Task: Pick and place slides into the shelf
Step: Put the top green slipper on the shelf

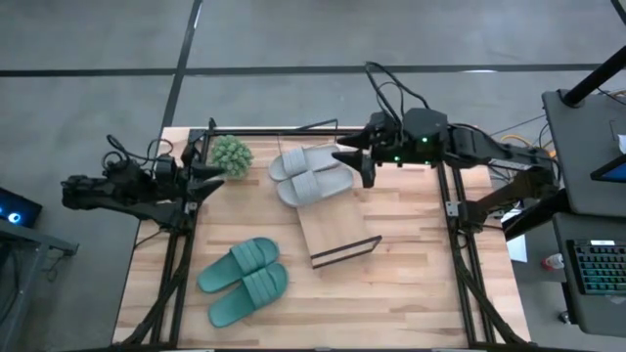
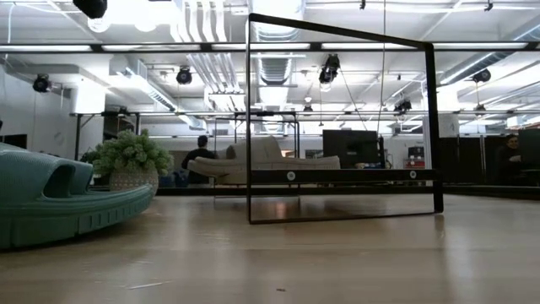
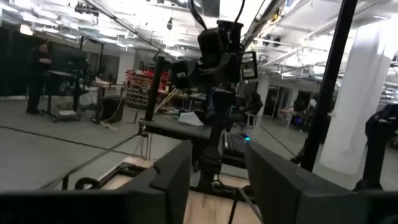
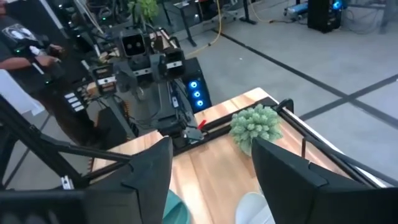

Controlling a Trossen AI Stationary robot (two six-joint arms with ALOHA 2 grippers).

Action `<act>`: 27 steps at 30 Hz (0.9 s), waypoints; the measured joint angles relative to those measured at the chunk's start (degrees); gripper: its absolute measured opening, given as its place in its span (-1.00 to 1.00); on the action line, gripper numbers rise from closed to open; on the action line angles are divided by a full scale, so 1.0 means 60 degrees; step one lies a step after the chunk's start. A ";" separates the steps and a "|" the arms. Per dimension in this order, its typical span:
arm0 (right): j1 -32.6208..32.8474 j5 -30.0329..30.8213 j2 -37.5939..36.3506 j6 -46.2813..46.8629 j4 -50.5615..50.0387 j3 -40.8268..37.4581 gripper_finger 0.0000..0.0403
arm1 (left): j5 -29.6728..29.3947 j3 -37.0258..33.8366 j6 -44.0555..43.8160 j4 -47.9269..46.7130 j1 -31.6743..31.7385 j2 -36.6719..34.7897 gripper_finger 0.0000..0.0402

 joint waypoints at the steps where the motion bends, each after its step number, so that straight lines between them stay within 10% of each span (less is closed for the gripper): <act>1: 0.0000 0.0000 -0.0015 -0.0050 0.0002 0.0000 0.06 | 0.0010 0.0102 0.0090 0.0011 0.0000 0.0076 -0.28; 9: 0.0018 -0.0007 0.0006 -0.0422 -0.0393 -0.0004 0.07 | 0.0731 0.1344 0.1003 -0.0385 0.0000 0.1006 -0.09; 27: -0.0004 0.0002 0.0064 -0.0449 -0.0760 -0.0011 0.07 | 0.0912 0.5757 0.2835 -0.8926 0.0000 0.3856 -0.08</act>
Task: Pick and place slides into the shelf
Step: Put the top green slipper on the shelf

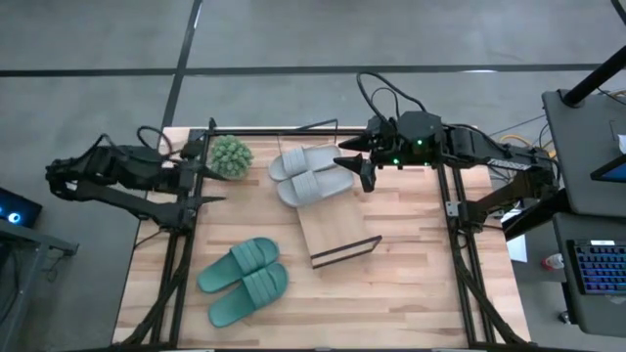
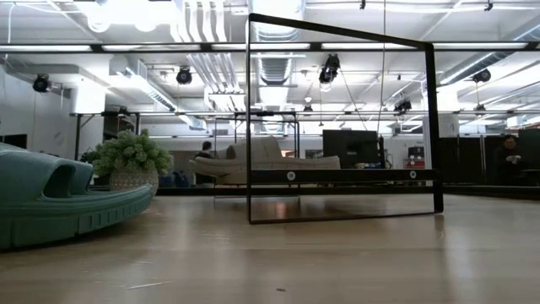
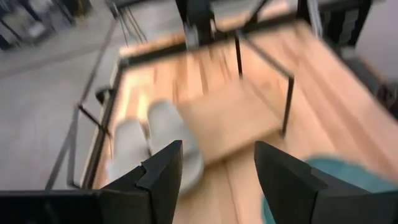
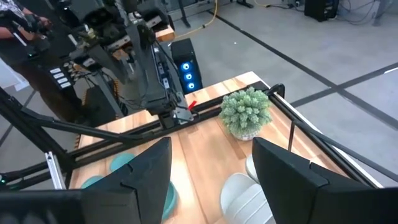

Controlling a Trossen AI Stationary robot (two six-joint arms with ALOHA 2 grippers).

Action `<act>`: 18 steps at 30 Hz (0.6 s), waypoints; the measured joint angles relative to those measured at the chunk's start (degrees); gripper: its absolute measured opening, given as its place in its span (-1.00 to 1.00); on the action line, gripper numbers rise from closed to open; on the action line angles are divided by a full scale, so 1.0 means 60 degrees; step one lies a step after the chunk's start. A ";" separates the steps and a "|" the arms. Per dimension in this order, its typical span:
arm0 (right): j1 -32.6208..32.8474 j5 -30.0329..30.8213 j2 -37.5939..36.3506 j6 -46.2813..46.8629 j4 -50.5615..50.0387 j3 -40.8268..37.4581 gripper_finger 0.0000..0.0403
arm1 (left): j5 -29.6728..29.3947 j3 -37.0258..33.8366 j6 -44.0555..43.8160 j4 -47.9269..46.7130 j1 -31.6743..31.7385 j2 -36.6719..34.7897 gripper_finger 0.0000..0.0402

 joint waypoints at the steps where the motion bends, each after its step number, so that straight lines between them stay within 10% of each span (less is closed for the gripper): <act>1: 0.0000 0.0001 0.0000 -0.0022 -0.0021 0.0000 0.07 | 0.0000 0.0044 -0.0010 -0.0309 0.0000 0.0115 -0.08; 13: 0.0000 0.0009 0.0015 -0.0144 -0.0179 0.0000 0.07 | 0.0289 0.0003 -0.0139 -0.1851 -0.0004 0.1117 -0.08; 18: 0.0000 0.0013 0.0015 -0.0188 -0.0180 0.0000 0.07 | 0.0755 -0.0105 -0.3069 -0.2844 -0.0004 0.1384 -0.08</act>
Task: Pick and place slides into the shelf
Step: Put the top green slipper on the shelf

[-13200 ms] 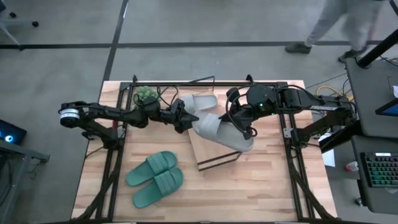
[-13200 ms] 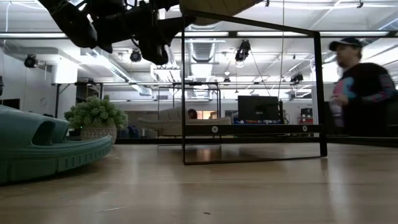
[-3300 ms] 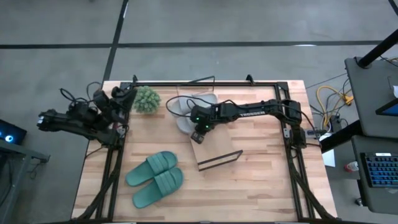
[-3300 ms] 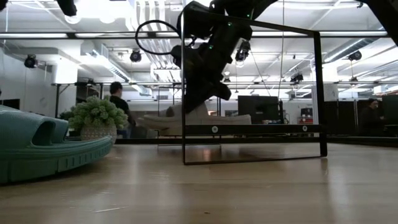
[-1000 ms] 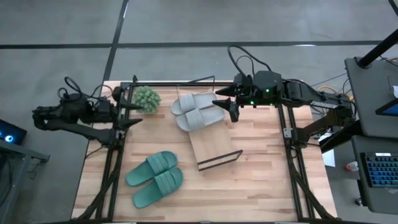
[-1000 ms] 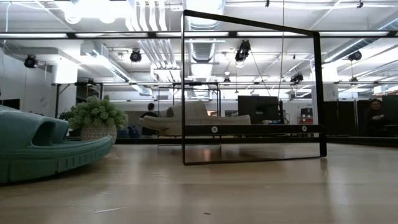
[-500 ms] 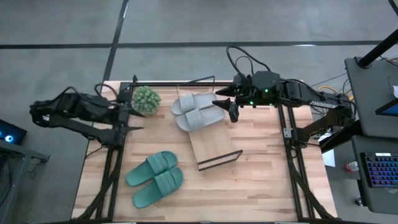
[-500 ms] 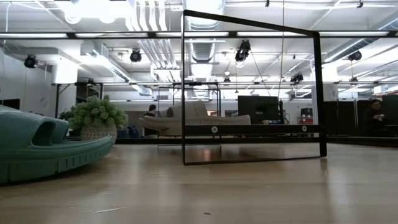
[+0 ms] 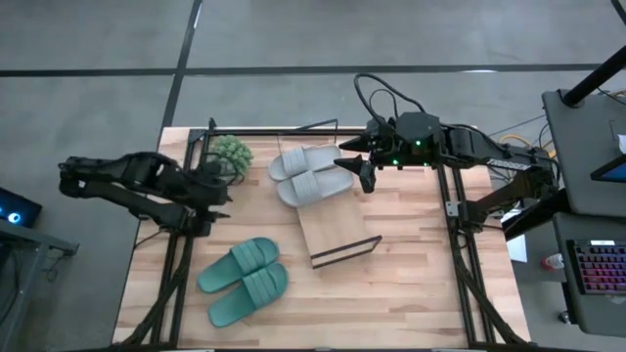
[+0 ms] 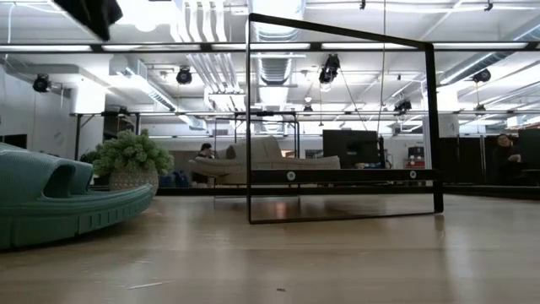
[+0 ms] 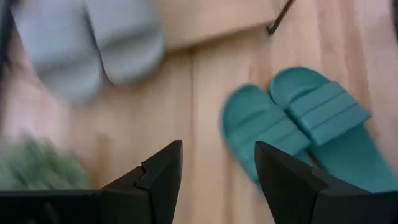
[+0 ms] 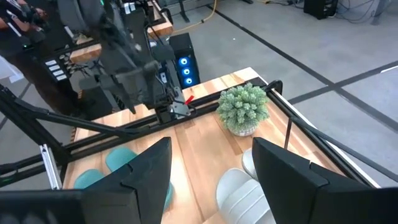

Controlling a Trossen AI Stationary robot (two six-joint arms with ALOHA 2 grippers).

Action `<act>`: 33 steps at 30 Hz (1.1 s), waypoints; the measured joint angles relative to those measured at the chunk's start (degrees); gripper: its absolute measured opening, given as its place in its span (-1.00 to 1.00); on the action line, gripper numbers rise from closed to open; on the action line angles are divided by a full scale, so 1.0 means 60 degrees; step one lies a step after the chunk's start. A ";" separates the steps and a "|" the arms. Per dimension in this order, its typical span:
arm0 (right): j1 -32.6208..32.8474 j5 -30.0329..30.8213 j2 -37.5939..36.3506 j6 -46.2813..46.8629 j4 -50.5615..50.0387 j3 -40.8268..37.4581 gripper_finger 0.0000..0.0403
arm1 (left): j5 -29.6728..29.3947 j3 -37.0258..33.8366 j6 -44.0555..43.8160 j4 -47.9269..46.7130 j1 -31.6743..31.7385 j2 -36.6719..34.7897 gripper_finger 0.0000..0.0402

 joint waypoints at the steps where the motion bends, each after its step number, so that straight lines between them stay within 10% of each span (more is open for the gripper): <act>1: 0.0000 0.0004 0.0000 -0.0042 0.0000 0.0000 0.07 | 0.0068 -0.0095 -0.0677 -0.0139 0.0000 0.0035 -0.08; 20: -0.0004 0.0252 0.0000 -0.0633 -0.0204 -0.0062 0.07 | 0.0223 -0.2071 -1.2127 0.0180 -0.0415 -0.2262 -0.08; 33: -0.0205 0.0521 0.0000 -0.1411 -0.0284 -0.0073 0.07 | 0.1273 -0.3965 -1.4513 0.1965 -0.0816 -0.3077 -0.08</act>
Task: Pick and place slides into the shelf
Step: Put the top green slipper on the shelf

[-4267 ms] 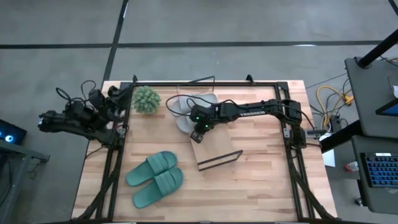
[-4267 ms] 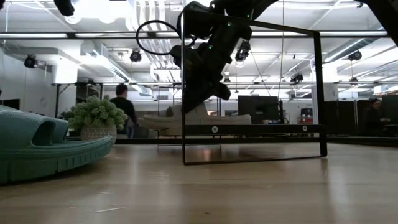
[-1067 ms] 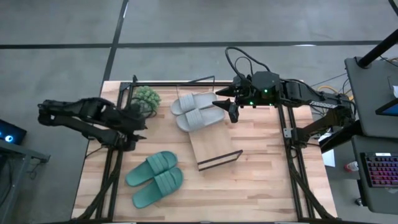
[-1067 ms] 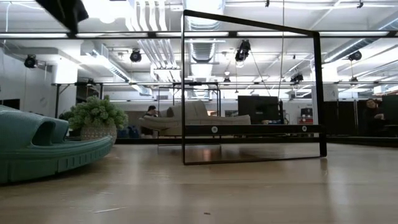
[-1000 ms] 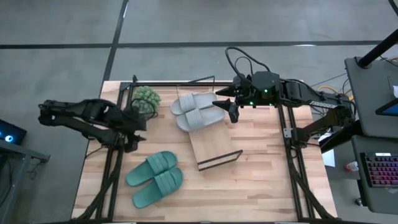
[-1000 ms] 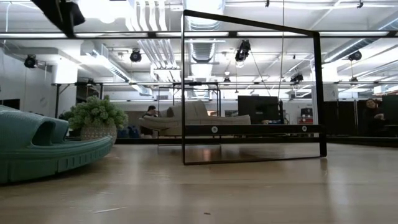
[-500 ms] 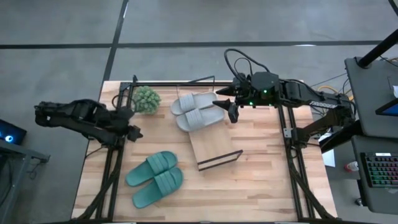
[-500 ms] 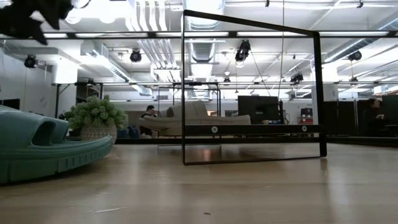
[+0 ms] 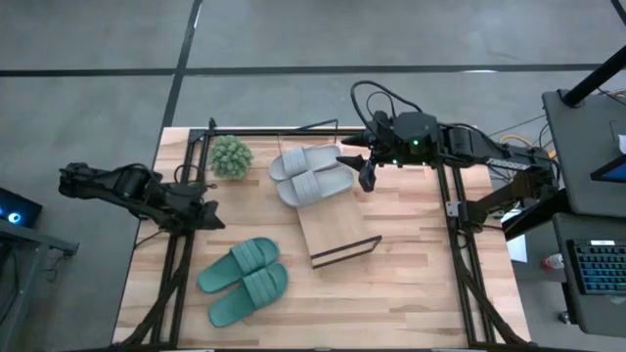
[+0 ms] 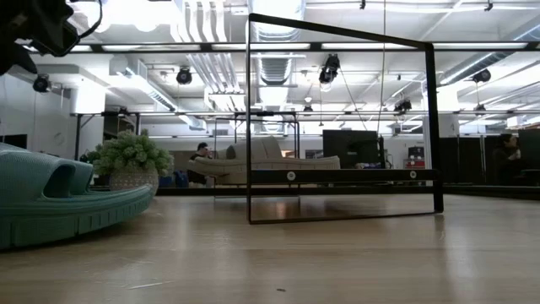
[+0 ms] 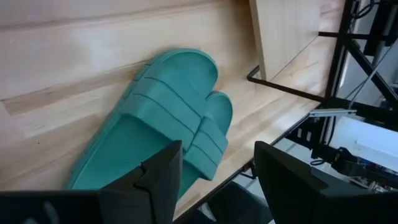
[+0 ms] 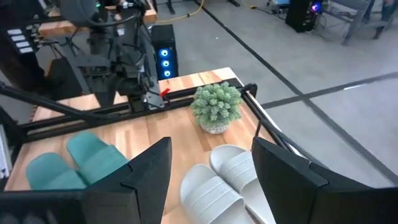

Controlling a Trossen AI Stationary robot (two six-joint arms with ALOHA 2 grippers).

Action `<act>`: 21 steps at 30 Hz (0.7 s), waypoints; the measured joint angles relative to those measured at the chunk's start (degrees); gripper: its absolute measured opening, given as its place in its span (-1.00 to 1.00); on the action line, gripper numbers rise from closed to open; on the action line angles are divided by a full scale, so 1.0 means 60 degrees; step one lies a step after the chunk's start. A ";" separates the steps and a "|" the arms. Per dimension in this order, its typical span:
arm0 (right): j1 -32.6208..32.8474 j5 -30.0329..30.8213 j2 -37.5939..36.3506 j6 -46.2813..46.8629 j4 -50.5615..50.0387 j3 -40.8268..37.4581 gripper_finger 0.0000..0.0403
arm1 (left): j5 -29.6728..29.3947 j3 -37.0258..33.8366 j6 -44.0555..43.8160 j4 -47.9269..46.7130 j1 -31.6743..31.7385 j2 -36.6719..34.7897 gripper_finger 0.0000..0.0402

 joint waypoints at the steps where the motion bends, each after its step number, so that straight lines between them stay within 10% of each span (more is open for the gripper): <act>1: -0.0050 -0.0003 0.0000 0.0099 0.0007 -0.0004 0.07 | -0.0006 0.0000 -0.0018 0.0005 0.0000 0.0036 -0.08; 21: -0.0656 -0.0030 0.0003 0.0061 -0.0244 -0.0197 0.07 | 0.1288 -0.0132 -0.2067 0.1040 -0.1207 0.1786 -0.08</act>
